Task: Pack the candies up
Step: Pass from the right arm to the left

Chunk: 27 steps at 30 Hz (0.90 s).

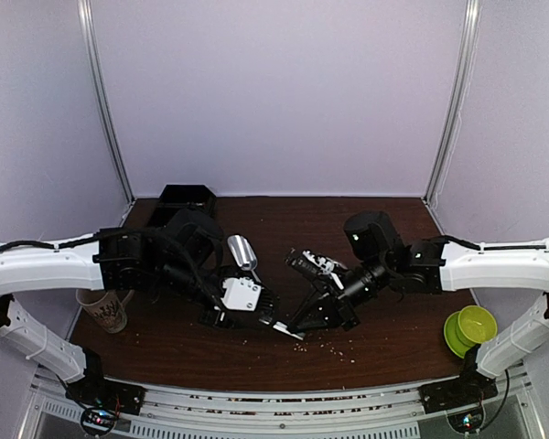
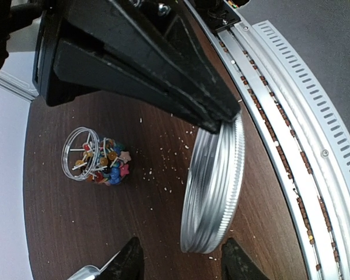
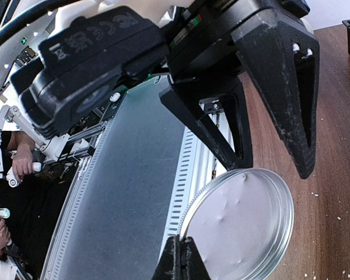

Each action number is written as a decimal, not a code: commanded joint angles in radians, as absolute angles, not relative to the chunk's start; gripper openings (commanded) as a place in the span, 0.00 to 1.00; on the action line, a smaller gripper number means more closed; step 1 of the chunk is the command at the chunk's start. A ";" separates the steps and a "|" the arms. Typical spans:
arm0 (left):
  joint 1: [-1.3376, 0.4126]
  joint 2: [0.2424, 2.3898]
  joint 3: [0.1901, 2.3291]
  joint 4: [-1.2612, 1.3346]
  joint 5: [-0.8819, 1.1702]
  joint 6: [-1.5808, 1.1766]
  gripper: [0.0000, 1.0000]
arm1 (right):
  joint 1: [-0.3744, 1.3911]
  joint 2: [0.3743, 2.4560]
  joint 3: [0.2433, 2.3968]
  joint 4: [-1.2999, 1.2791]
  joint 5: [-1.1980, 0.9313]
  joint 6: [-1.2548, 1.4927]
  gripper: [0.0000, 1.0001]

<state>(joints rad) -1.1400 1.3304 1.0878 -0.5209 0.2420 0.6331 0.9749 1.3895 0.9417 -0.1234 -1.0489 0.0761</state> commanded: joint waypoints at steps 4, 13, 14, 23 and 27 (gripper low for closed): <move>-1.144 1.339 1.117 -0.479 0.272 0.624 0.46 | 0.970 1.417 0.944 -0.095 -1.096 0.074 0.00; -1.150 1.346 1.109 -0.479 0.293 0.627 0.36 | 0.970 1.428 0.956 -0.098 -1.093 0.069 0.00; -1.152 1.349 1.110 -0.479 0.296 0.627 0.36 | 0.970 1.428 0.956 -0.098 -1.092 0.069 0.00; -1.160 1.373 1.119 -0.489 0.300 0.620 0.29 | 0.968 1.433 0.966 -0.098 -1.092 0.063 0.00; -1.160 1.376 1.118 -0.489 0.300 0.618 0.22 | 0.968 1.436 0.969 -0.105 -1.090 0.057 0.00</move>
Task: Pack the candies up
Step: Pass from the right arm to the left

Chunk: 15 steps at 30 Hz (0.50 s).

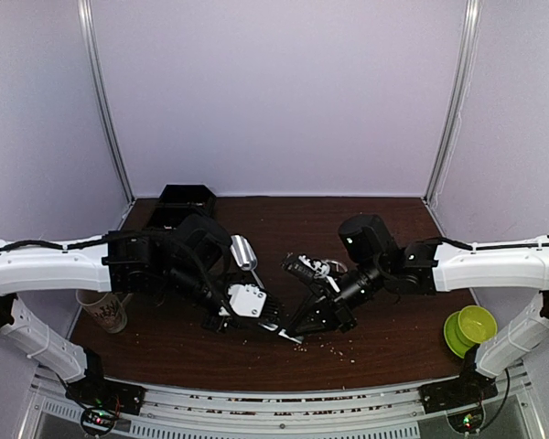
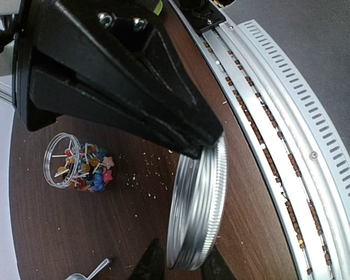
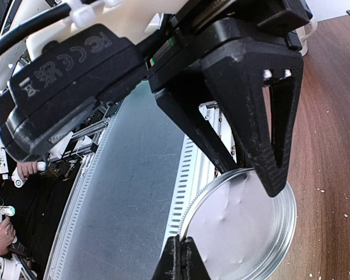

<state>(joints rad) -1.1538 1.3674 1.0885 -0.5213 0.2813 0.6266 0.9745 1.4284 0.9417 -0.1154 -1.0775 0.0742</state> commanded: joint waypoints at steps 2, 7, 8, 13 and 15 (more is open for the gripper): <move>-1.160 1.379 1.119 -0.489 0.299 0.618 0.20 | 0.966 1.439 0.969 -0.108 -1.088 0.055 0.00; -1.160 1.381 1.123 -0.489 0.298 0.610 0.14 | 0.961 1.441 0.967 -0.111 -1.085 0.053 0.00; -1.160 1.381 1.123 -0.490 0.301 0.608 0.14 | 0.960 1.441 0.968 -0.112 -1.082 0.054 0.01; -1.160 1.388 1.126 -0.490 0.307 0.584 0.12 | 0.938 1.429 0.966 -0.113 -1.069 0.068 0.10; -1.160 1.397 1.133 -0.492 0.307 0.565 0.11 | 0.920 1.422 0.963 -0.114 -1.054 0.076 0.17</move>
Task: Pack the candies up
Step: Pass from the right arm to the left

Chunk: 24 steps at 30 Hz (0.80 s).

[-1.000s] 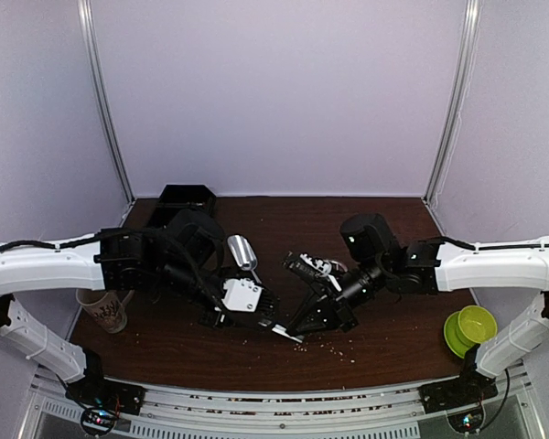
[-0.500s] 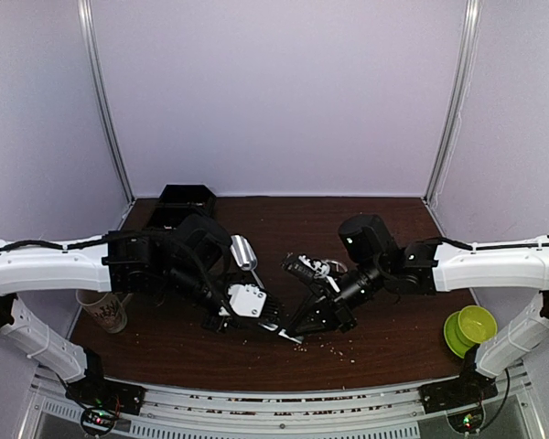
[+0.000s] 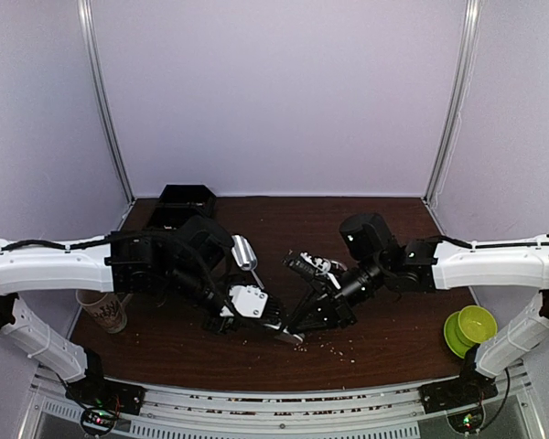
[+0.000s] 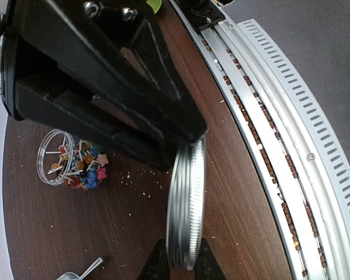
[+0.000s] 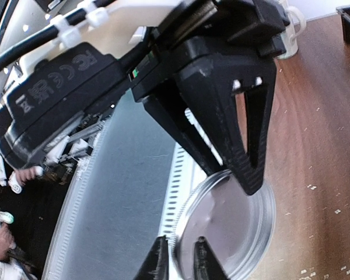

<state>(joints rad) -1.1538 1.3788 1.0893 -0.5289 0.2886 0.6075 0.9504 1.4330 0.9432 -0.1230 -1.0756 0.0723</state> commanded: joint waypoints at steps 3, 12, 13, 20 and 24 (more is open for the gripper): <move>-1.160 1.419 1.150 -0.497 0.301 0.524 0.08 | 0.888 1.400 0.951 -0.111 -1.029 0.101 0.29; -1.148 1.535 1.248 -0.528 0.343 0.391 0.04 | 0.721 1.266 0.871 -0.125 -0.795 0.207 0.44; -1.142 1.549 1.261 -0.527 0.361 0.371 0.03 | 0.702 1.248 0.862 -0.134 -0.761 0.212 0.46; -1.070 1.656 1.357 -0.528 0.503 0.235 0.02 | 0.619 1.169 0.820 -0.212 -0.539 0.217 0.50; -1.042 1.717 1.405 -0.522 0.564 0.155 0.02 | 0.600 1.143 0.810 -0.264 -0.390 0.213 0.51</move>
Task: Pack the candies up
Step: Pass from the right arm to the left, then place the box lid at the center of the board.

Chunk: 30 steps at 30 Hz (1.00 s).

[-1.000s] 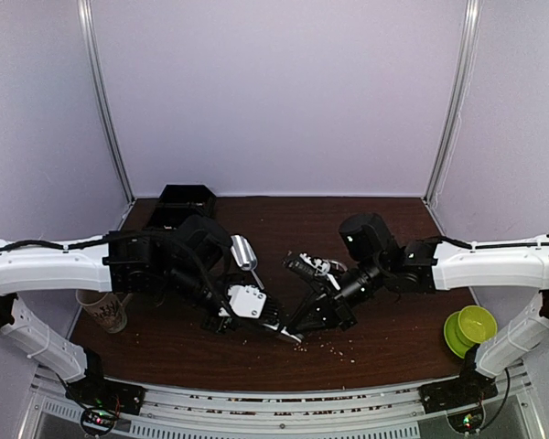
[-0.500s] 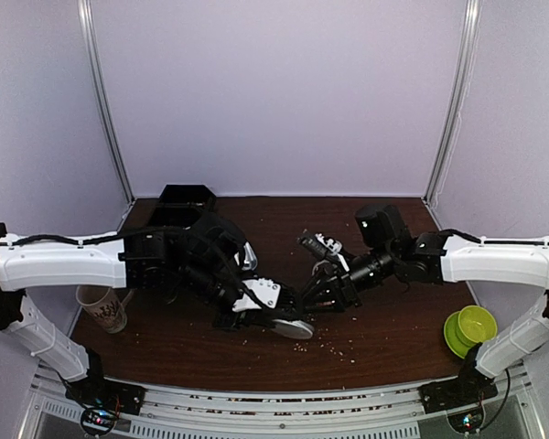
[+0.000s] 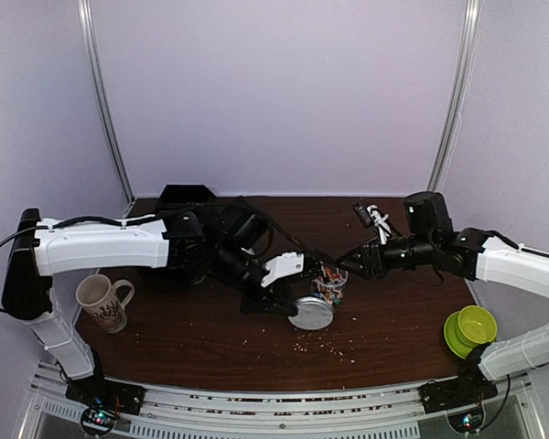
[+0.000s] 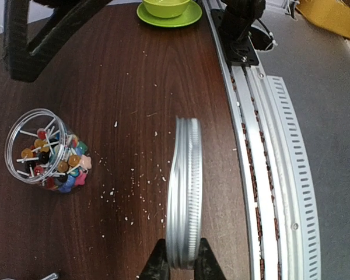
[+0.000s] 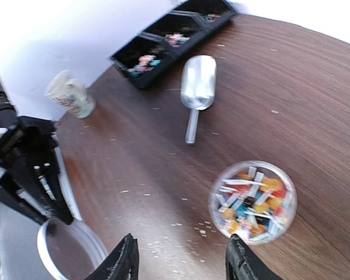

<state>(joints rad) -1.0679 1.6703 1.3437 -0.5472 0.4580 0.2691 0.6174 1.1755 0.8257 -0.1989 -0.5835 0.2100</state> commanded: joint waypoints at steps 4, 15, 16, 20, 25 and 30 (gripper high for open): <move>-1.012 1.776 1.434 -0.499 0.633 0.055 0.02 | 0.586 1.114 0.797 -0.284 -0.305 0.212 0.52; -0.953 1.965 1.485 -0.489 0.815 -0.164 0.03 | 0.565 1.050 0.788 -0.314 -0.230 0.206 0.54; -0.947 1.981 1.485 -0.488 0.825 -0.183 0.03 | 0.565 1.049 0.788 -0.314 -0.231 0.206 0.54; -0.929 2.033 1.473 -0.466 0.853 -0.248 0.03 | 0.565 1.048 0.794 -0.319 -0.233 0.207 0.54; -0.911 2.083 1.461 -0.446 0.860 -0.298 0.04 | 0.565 1.042 0.795 -0.319 -0.232 0.207 0.54; -0.884 2.133 1.453 -0.446 0.851 -0.332 0.07 | 0.565 1.053 0.799 -0.323 -0.236 0.210 0.54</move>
